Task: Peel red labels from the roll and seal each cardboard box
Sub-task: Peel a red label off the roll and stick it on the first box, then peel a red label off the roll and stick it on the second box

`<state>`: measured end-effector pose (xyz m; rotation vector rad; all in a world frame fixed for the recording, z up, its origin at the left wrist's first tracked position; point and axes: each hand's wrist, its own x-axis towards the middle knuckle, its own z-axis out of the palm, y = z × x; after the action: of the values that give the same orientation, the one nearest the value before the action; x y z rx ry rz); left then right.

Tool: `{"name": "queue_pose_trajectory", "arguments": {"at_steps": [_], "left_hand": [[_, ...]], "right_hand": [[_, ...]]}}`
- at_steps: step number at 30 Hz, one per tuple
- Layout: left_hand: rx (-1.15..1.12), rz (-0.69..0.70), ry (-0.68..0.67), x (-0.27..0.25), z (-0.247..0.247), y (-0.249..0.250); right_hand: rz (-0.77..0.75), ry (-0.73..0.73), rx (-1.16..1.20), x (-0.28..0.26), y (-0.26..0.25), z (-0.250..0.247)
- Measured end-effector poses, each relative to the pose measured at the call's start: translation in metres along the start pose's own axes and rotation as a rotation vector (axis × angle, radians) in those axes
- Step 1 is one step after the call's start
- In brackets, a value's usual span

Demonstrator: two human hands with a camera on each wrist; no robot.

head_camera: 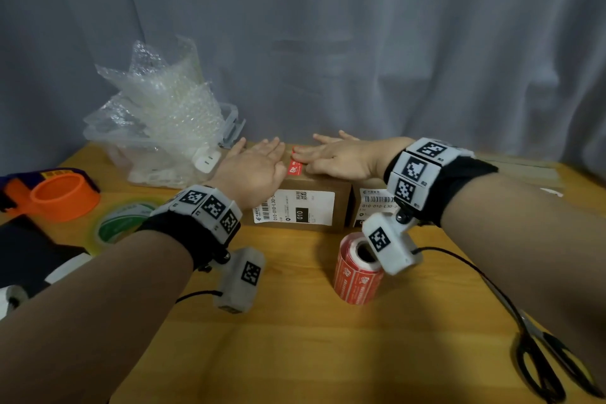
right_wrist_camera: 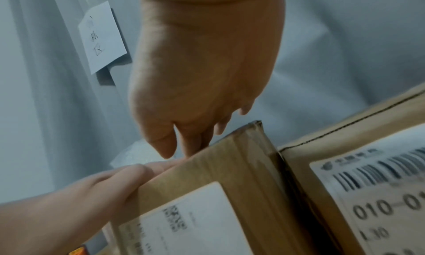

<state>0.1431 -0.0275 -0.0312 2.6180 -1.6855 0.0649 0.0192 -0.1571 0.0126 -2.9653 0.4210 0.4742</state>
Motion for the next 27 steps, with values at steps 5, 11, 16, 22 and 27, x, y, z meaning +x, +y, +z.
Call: {"name": "queue_pose_trajectory", "arguments": {"at_steps": [5,11,16,22,27], "left_hand": [[0.006,0.004,0.004,-0.001,-0.001,0.0],[-0.004,-0.019,0.031,0.001,0.003,0.0],[-0.007,-0.034,0.037,0.002,0.003,0.002],[0.009,-0.027,0.047,0.001,0.002,0.002],[0.0,-0.061,0.041,0.007,0.002,0.0]], "right_hand": [[0.097,-0.039,-0.043,0.017,0.0,-0.011],[-0.028,-0.004,-0.062,0.006,-0.008,-0.004],[-0.161,0.02,0.076,-0.014,-0.007,0.002],[0.047,-0.043,0.005,0.014,0.0,-0.001],[-0.003,-0.084,0.019,0.007,-0.013,-0.002]]}}
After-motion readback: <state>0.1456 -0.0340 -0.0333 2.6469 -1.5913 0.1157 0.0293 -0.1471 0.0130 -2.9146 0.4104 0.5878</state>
